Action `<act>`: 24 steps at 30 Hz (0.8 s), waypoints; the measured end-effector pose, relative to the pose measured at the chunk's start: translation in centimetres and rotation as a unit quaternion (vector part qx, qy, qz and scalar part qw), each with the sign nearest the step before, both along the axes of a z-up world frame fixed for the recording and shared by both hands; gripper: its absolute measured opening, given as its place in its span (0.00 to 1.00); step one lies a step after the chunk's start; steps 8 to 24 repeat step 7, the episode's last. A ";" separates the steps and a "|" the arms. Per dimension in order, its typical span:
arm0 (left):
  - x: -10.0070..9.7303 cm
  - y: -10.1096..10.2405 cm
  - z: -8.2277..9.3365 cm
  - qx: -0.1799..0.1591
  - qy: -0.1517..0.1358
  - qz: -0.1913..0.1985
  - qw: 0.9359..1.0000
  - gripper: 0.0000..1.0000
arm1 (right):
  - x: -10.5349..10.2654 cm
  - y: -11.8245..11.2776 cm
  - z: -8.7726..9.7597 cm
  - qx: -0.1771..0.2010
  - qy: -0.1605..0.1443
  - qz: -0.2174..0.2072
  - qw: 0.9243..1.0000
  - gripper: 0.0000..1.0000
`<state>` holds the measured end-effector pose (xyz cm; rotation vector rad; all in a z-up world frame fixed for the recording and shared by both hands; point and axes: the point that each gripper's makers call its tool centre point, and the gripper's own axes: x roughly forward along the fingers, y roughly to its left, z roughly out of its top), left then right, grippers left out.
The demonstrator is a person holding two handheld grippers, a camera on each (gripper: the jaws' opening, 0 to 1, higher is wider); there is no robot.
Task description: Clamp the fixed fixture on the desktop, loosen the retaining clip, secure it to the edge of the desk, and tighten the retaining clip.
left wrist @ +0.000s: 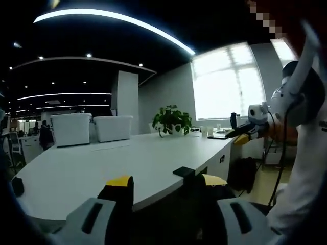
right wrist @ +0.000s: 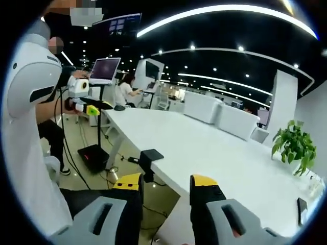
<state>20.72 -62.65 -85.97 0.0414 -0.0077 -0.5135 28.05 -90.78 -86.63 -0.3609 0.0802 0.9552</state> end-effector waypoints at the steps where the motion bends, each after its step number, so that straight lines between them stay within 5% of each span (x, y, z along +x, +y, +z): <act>1: 0.0 0.0 0.1 -0.002 0.000 0.001 1.000 0.52 | 0.6 -0.2 0.3 0.007 -0.010 -0.018 1.000 0.33; 7: -0.2 -0.5 0.4 -0.009 -0.005 -0.004 1.000 0.52 | 1.3 -0.1 1.0 0.046 0.003 -0.020 0.999 0.29; 24: -0.2 -0.5 0.4 -0.009 -0.005 -0.004 1.000 0.52 | 1.3 -0.1 1.0 0.046 0.003 -0.020 0.999 0.29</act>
